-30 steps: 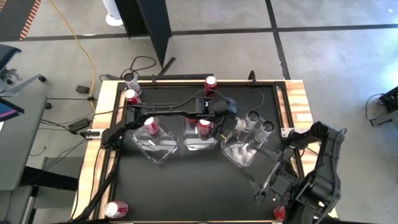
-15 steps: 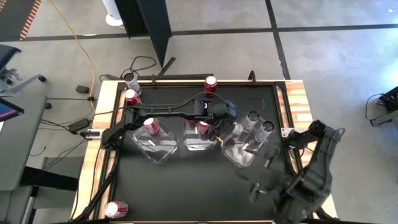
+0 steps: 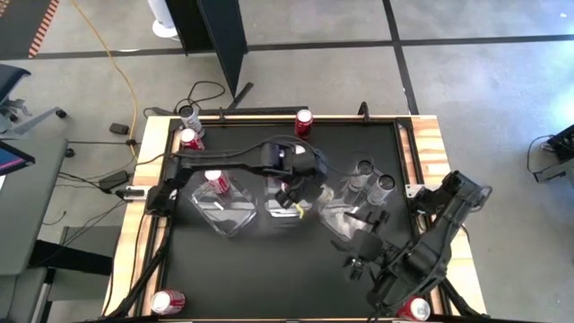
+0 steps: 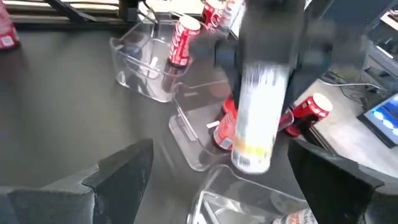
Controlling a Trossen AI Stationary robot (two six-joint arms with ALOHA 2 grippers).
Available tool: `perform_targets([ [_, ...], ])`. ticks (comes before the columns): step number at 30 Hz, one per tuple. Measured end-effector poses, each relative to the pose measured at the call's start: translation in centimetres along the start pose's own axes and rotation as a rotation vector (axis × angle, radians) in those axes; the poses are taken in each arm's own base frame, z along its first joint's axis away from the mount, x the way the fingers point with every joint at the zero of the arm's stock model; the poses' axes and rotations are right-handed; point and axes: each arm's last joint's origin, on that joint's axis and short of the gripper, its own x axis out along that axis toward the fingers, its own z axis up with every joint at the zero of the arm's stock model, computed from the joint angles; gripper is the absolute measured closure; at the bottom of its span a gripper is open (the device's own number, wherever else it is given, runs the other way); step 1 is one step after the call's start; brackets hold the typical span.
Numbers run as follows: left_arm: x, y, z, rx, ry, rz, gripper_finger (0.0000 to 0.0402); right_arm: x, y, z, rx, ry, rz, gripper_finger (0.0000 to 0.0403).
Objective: Sort soda cans
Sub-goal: Put the bottom white soda can into the right transparent bin
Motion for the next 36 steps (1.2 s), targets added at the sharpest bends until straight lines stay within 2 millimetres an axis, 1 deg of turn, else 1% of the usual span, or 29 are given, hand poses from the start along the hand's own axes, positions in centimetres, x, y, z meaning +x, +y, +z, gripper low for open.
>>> perform_targets([
  [3,-2.7,-0.1,-0.1,0.014,-0.026,0.013,0.0162,0.8,0.2,-0.7,0.008,0.005,-0.032,0.0014],
  [9,-7.4,-0.9,0.1,0.027,-0.168,-0.018,0.0162,3.0,0.2,-1.5,0.029,-0.019,-0.124,0.0014],
  [11,-8.6,-1.2,0.3,0.022,-0.192,-0.011,0.0162,3.7,0.2,-1.3,0.044,-0.036,-0.141,0.0014],
  [13,-9.3,-1.5,0.7,0.014,-0.212,0.000,0.0162,4.3,0.3,-1.1,0.044,-0.052,-0.150,0.0014],
  [19,-9.0,-2.6,1.8,0.016,-0.163,0.015,0.0162,5.9,1.3,0.8,-0.026,-0.095,-0.111,0.0014],
  [22,-9.1,-2.8,2.0,0.008,-0.138,0.021,0.0162,6.4,1.7,1.6,-0.070,-0.116,-0.093,0.0014],
  [26,-9.1,-2.7,2.0,-0.012,-0.145,0.031,0.0162,7.5,1.1,2.0,-0.085,-0.078,-0.100,0.0014],
  [32,-9.2,-3.1,2.5,-0.023,-0.158,0.023,0.0162,9.3,0.2,2.7,-0.050,-0.052,-0.125,0.0014],
  [36,-9.3,-3.0,3.1,-0.020,-0.195,0.053,0.0162,9.9,0.0,3.0,-0.040,-0.028,-0.104,0.0014],
])
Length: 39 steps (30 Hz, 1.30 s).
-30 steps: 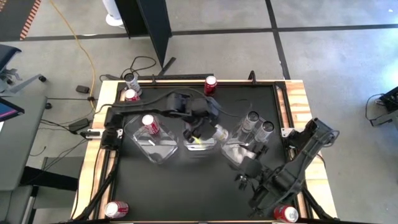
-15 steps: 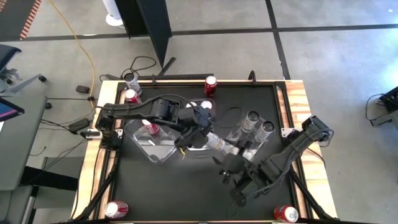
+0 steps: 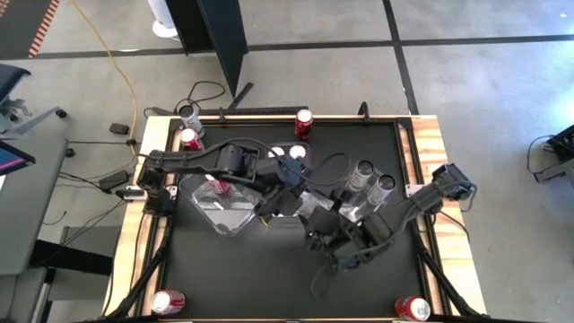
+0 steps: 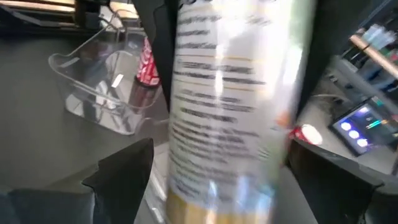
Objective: Sort soda cans
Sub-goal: Put the bottom white soda can into the right transparent bin
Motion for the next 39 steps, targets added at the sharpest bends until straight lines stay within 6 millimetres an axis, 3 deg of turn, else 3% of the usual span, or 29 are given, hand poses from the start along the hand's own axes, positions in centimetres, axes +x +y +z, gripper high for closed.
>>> perform_targets([
  [11,0.0,0.0,0.4,0.008,-0.039,0.005,0.0162,1.8,-0.9,0.6,0.015,0.035,-0.011,0.0032],
  [22,-0.4,0.1,0.5,-0.004,-0.060,0.016,0.0162,2.1,-0.9,0.7,0.015,0.038,-0.004,0.0164],
  [33,-0.4,0.0,0.4,-0.017,-0.054,0.003,0.0162,1.8,-0.8,0.6,0.012,0.033,-0.002,0.0164],
  [39,-0.4,0.1,0.1,-0.045,-0.042,-0.016,0.0047,1.6,-0.7,0.5,-0.007,0.034,0.000,0.0164],
])
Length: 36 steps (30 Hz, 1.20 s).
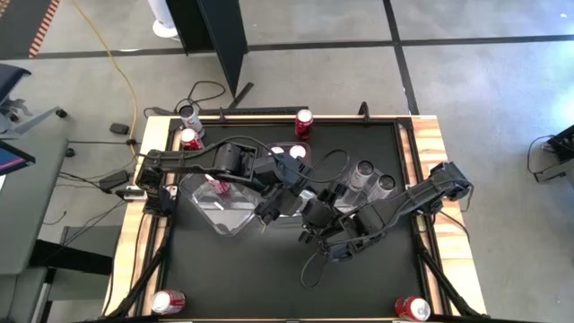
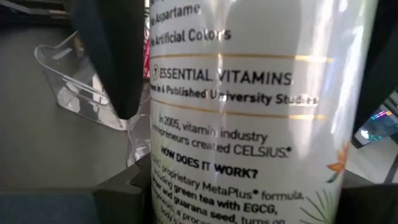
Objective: Sort soda cans
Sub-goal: Put the bottom white soda can into the right transparent bin
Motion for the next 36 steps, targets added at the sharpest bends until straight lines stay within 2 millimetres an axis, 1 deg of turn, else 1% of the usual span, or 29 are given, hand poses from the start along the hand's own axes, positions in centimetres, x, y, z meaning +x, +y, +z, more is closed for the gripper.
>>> perform_targets([
  [2,0.0,0.1,-0.1,-0.006,0.001,0.003,0.0022,0.0,0.0,0.0,0.003,-0.002,-0.001,0.0164],
  [4,0.0,0.1,-0.2,-0.015,0.015,0.007,0.0011,0.0,0.0,0.0,0.003,-0.004,-0.004,0.0164],
  [8,-0.3,0.0,-0.8,-0.027,0.098,0.026,0.0005,-0.2,0.1,0.0,0.002,-0.007,-0.002,0.0164],
  [10,-0.9,0.2,-1.1,-0.055,0.112,0.035,0.0004,-0.2,0.1,0.0,0.005,-0.012,-0.007,0.0164],
  [15,-3.9,0.9,-1.9,-0.133,0.077,0.078,0.0003,-0.4,0.1,-0.3,0.023,-0.003,-0.010,0.0164],
  [22,-8.8,1.2,-2.6,-0.203,-0.056,0.107,0.0002,-1.5,0.0,-1.3,0.079,-0.013,-0.071,0.0164],
  [25,-10.1,1.4,-2.7,-0.212,-0.118,0.113,0.0002,-2.4,0.0,-2.1,0.124,-0.029,-0.101,0.0164],
  [27,-10.3,1.7,-2.8,-0.220,-0.151,0.116,0.0002,-2.5,0.1,-3.0,0.159,-0.038,-0.123,0.0164],
  [30,-10.2,2.1,-3.1,-0.229,-0.163,0.117,0.0002,-2.8,0.3,-4.9,0.212,-0.030,-0.152,0.0164],
  [36,-9.2,3.5,-4.3,-0.263,-0.162,0.102,0.0002,-2.2,0.5,-8.5,0.341,-0.080,-0.228,0.0164],
])
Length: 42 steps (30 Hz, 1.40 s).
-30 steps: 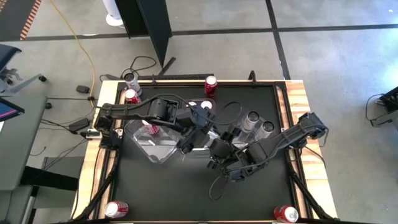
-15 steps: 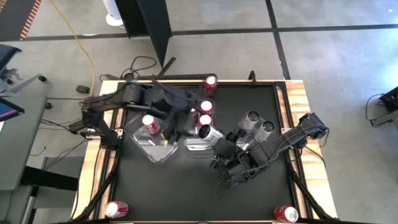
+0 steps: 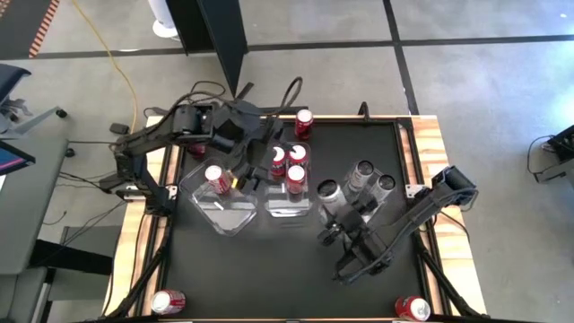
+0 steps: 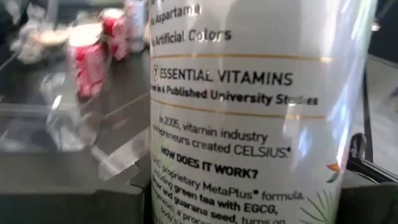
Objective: Sort soda cans
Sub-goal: Put the bottom white soda can into the right transparent bin
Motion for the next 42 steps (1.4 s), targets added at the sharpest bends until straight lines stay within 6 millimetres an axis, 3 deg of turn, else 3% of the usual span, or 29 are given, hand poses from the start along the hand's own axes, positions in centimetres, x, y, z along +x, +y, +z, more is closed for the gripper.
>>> perform_targets([
  [10,-0.7,2.9,-1.8,-0.083,-0.083,-0.037,0.0002,2.6,-2.2,-6.4,0.165,-0.100,-0.081,0.0164],
  [15,0.6,3.5,-3.0,-0.101,-0.076,-0.049,0.0002,4.2,-3.7,-8.9,0.191,-0.123,-0.124,0.0164],
  [23,3.7,4.2,-5.5,-0.112,-0.057,-0.071,0.0002,6.4,-4.4,-10.6,0.229,-0.138,-0.163,0.0164],
  [30,6.3,4.4,-8.7,-0.125,-0.071,-0.154,0.0005,7.2,-4.6,-11.7,0.225,-0.139,-0.166,0.0164],
  [36,9.1,3.5,-11.2,-0.055,-0.138,-0.258,0.0028,7.3,-4.6,-11.7,0.211,-0.138,-0.171,0.0164],
  [42,11.3,3.4,-12.2,0.009,-0.254,-0.197,0.0059,7.3,-4.6,-11.7,0.208,-0.138,-0.169,0.0164],
])
